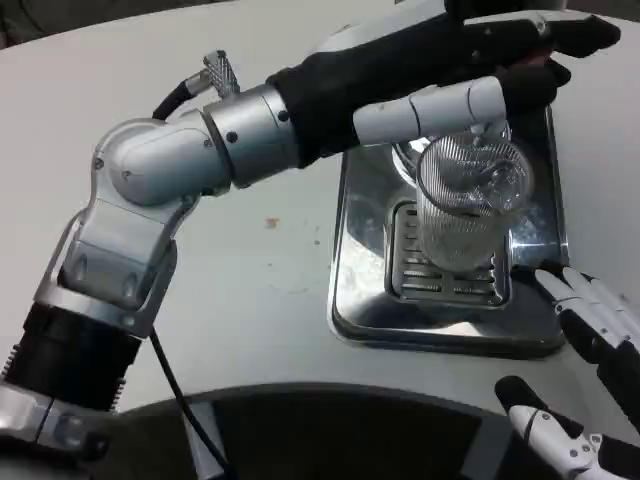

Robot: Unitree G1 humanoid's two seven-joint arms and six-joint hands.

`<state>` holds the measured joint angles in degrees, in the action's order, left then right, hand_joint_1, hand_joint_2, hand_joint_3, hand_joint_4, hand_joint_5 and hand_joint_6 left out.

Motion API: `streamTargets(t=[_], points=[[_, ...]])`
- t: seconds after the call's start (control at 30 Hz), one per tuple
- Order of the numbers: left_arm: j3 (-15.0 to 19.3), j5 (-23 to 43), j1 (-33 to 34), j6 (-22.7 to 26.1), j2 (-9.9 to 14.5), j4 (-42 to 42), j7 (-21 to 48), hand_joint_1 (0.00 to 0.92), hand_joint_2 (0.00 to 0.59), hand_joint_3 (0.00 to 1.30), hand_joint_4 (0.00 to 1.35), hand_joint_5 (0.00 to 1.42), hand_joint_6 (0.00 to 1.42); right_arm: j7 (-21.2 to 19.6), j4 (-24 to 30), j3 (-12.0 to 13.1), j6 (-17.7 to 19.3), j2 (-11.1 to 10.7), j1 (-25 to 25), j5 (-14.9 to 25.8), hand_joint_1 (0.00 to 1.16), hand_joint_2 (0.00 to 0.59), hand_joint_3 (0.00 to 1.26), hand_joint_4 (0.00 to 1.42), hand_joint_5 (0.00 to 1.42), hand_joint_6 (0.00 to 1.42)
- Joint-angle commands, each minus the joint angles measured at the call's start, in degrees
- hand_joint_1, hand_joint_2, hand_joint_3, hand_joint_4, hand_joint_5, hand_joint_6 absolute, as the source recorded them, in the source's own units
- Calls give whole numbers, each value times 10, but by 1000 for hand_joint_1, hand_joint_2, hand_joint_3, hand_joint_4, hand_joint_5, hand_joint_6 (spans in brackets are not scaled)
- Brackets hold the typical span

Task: Grasp the cup under the faucet to collect the drink, then remove the cup.

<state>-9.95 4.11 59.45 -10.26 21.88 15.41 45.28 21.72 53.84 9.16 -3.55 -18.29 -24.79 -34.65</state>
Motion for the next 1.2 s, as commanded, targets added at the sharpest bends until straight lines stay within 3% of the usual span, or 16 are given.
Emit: streamTargets(t=[0.03,0.43,0.9,1.2], points=[[-22,-30,-11,-8,11,14,21,0,83,150,51,113,114,-1,-6,4,-10,5,-2,11,275,416,73,0,0,0],[-36,-56,-10,-42,16,16,18,0,78,150,39,74,93,1,-11,10,-32,4,7,46,271,413,72,0,0,0],[-41,-72,-13,-62,23,12,9,0,76,150,38,64,93,-37,-73,30,-19,29,31,166,462,294,0,0,23,0],[-38,-70,-15,-63,25,7,3,0,79,150,38,61,93,-79,-107,13,-2,37,63,176,529,267,0,0,50,0]])
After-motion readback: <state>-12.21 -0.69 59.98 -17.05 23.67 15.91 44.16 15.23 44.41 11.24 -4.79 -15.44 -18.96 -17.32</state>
